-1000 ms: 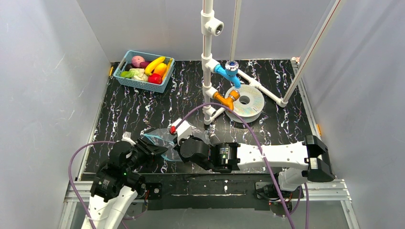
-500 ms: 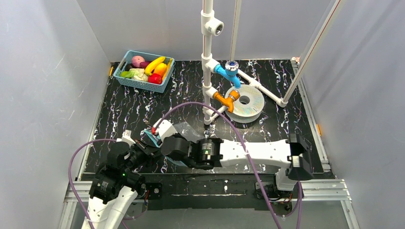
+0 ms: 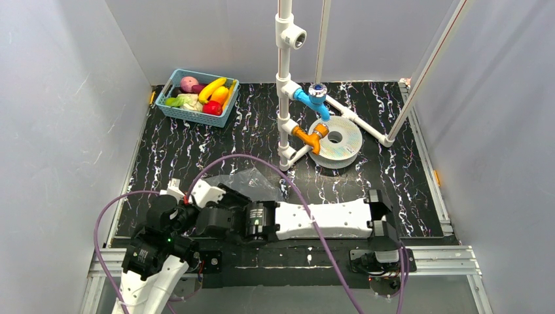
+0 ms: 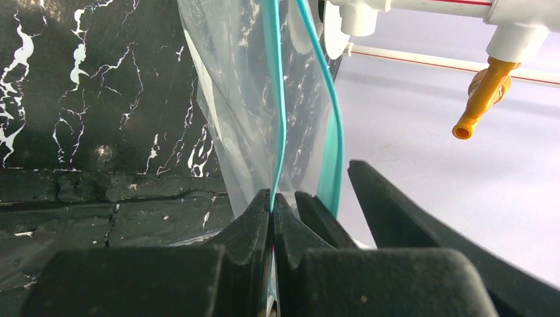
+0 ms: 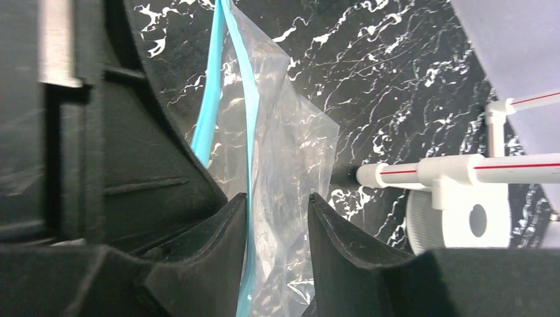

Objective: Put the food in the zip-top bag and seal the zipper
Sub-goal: Open the zipper of the food storage bag at the center of the board.

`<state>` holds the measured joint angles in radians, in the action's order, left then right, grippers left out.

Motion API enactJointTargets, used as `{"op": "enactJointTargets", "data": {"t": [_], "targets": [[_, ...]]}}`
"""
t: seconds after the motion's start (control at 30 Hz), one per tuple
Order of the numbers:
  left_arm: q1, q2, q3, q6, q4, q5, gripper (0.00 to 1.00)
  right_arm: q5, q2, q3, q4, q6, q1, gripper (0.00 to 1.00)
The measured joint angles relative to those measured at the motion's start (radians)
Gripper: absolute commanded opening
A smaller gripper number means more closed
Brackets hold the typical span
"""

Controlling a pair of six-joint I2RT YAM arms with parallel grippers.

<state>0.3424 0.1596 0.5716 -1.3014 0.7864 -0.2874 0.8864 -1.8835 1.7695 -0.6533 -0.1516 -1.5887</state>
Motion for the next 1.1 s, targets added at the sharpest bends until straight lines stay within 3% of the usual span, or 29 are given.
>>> {"op": "enactJointTargets", "data": {"t": [0.13, 0.27, 0.5, 0.7, 0.73, 0.87, 1.1], "targets": [[0.0, 0.0, 0.0, -0.001, 0.007, 0.004, 0.0, 0.083, -0.049, 0.06, -0.051, 0.002, -0.04, 0.45], [0.0, 0.001, 0.0, 0.0, 0.005, 0.003, 0.0, 0.107, -0.062, 0.061, -0.073, 0.002, -0.055, 0.35], [0.0, 0.002, 0.0, 0.0, 0.005, 0.003, 0.0, 0.107, -0.064, 0.061, -0.074, 0.005, -0.044, 0.32], [-0.001, 0.002, 0.0, 0.002, 0.021, 0.013, 0.0, 0.069, -0.04, -0.002, -0.026, 0.002, -0.016, 0.39], [-0.001, 0.002, 0.0, 0.003, 0.021, 0.012, 0.0, 0.063, -0.039, -0.011, -0.019, 0.005, -0.008, 0.38], [-0.001, 0.003, 0.0, 0.003, 0.018, 0.01, 0.0, 0.04, -0.039, -0.018, -0.006, 0.013, 0.015, 0.01], [-0.001, 0.01, 0.0, 0.009, 0.017, 0.01, 0.0, 0.031, -0.032, -0.031, 0.016, -0.014, 0.018, 0.01]]}}
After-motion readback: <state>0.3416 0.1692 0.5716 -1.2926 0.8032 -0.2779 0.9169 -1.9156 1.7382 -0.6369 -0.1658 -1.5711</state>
